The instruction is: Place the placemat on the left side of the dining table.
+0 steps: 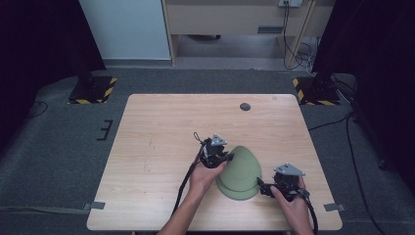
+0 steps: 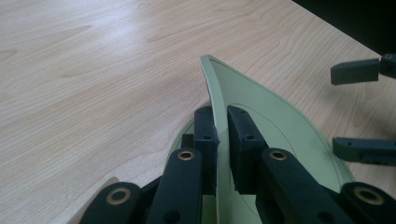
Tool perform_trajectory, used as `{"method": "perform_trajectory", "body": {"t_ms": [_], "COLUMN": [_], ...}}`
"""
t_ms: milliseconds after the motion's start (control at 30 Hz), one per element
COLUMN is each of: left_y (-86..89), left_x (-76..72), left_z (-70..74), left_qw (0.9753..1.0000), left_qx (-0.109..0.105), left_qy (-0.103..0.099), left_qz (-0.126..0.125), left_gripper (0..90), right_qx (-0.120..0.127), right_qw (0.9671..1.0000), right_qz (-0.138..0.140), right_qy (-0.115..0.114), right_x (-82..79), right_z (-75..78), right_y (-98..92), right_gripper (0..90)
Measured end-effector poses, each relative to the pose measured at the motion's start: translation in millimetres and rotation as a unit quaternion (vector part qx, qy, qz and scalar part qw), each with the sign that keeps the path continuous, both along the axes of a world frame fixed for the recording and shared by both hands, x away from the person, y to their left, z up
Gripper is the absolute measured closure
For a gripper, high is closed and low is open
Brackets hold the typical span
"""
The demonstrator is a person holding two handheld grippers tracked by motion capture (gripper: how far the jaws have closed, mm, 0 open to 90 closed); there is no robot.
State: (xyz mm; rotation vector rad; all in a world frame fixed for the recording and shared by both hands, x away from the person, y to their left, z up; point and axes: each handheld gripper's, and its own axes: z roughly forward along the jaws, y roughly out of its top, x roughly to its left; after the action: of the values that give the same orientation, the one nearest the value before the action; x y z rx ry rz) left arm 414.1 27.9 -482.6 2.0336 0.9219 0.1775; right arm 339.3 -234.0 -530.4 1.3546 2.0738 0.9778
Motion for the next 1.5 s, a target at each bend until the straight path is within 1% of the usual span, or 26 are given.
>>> {"method": "perform_trajectory", "body": {"t_ms": [67,133,233,333,500,600,900,967,1133,1300,1400,1500], "left_y": [-0.3,-0.5,-0.2,0.5,0.4,-0.1,0.4,1.2,2.5,1.8,2.6,4.9], "left_x": [-1.4,-2.5,-4.1,-6.6,-10.0,-10.2,-13.1,-12.5,-11.5,-10.6,-8.9,-6.0], "left_z": [2.3,4.7,9.3,15.7,27.8,33.6,45.4,47.5,56.2,65.4,69.4,71.5], "left_qw": [1.0000,1.0000,0.9999,0.9997,0.9990,0.9989,0.9979,0.9979,0.9971,0.9969,0.9966,0.9959], "left_qx": [0.000,-0.005,-0.013,-0.022,-0.041,-0.042,-0.060,-0.060,-0.071,-0.072,-0.076,-0.085], "left_qy": [-0.004,-0.005,-0.004,-0.003,-0.007,-0.010,-0.016,-0.017,-0.021,-0.028,-0.032,-0.032], "left_qz": [-0.002,-0.003,-0.005,-0.010,-0.017,-0.019,-0.020,-0.019,-0.017,-0.017,-0.011,-0.003], "left_gripper": [83.6,84.5,84.6,84.7,84.8,84.9,85.0,85.0,85.0,85.0,85.0,85.0], "right_qx": [0.004,-0.003,-0.012,-0.012,-0.017,-0.023,-0.029,-0.027,-0.022,-0.019,-0.018,-0.014], "right_qw": [1.0000,0.9998,0.9991,0.9986,0.9984,0.9981,0.9976,0.9975,0.9973,0.9972,0.9972,0.9970], "right_qz": [-0.007,-0.020,-0.040,-0.052,-0.051,-0.052,-0.057,-0.058,-0.060,-0.061,-0.061,-0.062], "right_qy": [-0.004,-0.006,0.001,0.008,0.016,0.021,0.028,0.030,0.036,0.039,0.041,0.044], "right_x": [0.6,1.6,4.2,5.4,6.2,7.0,7.3,7.7,9.1,9.8,10.0,10.4], "right_z": [2.7,3.2,0.8,-0.5,-3.6,-5.8,-7.3,-7.3,-7.7,-7.9,-8.0,-8.1], "right_y": [-2.6,-6.6,-14.0,-20.1,-20.6,-20.2,-20.4,-20.4,-21.5,-21.9,-22.1,-22.3], "right_gripper": [3.6,4.2,4.8,4.9,4.8,4.8,4.8,4.3,3.3,3.2,3.2,2.9]}}
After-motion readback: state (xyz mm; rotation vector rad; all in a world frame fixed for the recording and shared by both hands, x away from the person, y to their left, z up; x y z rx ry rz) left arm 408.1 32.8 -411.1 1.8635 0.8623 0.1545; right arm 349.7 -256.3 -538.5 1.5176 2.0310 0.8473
